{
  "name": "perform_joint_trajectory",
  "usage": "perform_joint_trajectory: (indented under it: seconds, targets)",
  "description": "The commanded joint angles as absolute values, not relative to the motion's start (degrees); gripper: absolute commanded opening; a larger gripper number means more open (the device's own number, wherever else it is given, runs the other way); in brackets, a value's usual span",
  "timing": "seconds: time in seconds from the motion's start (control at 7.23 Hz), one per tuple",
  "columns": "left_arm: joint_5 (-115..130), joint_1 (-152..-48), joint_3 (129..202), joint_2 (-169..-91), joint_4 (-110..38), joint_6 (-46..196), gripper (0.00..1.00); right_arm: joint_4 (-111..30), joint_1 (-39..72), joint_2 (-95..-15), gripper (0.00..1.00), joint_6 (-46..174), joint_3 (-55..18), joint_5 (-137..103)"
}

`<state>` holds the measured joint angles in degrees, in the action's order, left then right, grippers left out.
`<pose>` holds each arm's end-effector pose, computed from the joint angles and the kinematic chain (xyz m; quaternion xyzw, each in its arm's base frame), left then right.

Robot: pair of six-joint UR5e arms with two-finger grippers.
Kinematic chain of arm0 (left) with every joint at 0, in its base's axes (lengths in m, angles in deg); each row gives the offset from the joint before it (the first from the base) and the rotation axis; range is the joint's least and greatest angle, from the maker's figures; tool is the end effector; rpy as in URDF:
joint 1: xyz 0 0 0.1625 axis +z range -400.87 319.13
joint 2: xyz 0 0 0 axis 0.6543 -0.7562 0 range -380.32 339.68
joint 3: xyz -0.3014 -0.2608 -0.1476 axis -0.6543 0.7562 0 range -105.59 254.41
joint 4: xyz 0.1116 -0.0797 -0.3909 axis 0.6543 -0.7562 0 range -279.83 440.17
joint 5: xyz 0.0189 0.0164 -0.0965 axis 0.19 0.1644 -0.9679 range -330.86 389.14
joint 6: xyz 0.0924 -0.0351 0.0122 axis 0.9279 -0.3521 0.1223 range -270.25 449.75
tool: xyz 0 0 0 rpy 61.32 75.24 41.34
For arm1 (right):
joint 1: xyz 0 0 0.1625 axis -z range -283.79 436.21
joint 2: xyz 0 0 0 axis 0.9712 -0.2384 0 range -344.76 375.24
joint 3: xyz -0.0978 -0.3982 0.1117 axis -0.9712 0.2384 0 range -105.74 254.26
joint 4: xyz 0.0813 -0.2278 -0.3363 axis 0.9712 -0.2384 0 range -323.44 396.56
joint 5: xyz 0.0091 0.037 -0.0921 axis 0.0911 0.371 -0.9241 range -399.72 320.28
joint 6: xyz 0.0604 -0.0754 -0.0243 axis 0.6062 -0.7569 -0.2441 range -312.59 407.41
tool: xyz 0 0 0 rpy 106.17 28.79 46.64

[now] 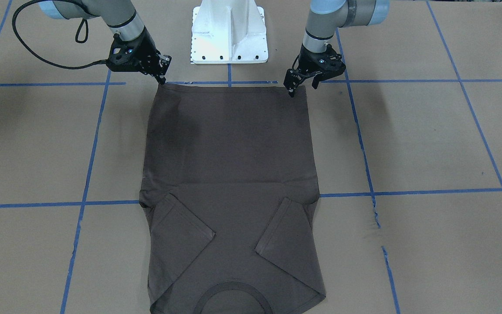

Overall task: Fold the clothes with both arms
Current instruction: 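Grasp both hem corners with the left and right grippers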

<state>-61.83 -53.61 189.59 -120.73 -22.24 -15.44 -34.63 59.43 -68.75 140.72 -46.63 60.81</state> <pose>0.4941 -0.2467 0.3447 -0.0164 0.4066 -0.2172 0.8873 -0.4409 -0.2531 0.3224 -0.0260 -0.4716 0.1113 0.8744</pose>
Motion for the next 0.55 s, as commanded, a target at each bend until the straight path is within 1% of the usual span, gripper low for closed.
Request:
perform_joint_trajectory:
  seconds: [0.0,0.42]
  targets:
    - [-61.83,-52.73,189.54,-120.51,-22.13,-15.45,0.95,-34.63,59.42,-68.79,0.0,140.67,-46.59,60.83]
    - [-61.83,-52.56,188.84,-120.51,-21.6,-15.45,0.93,-34.63,58.29,-68.79,0.0,140.67,-46.77,62.31]
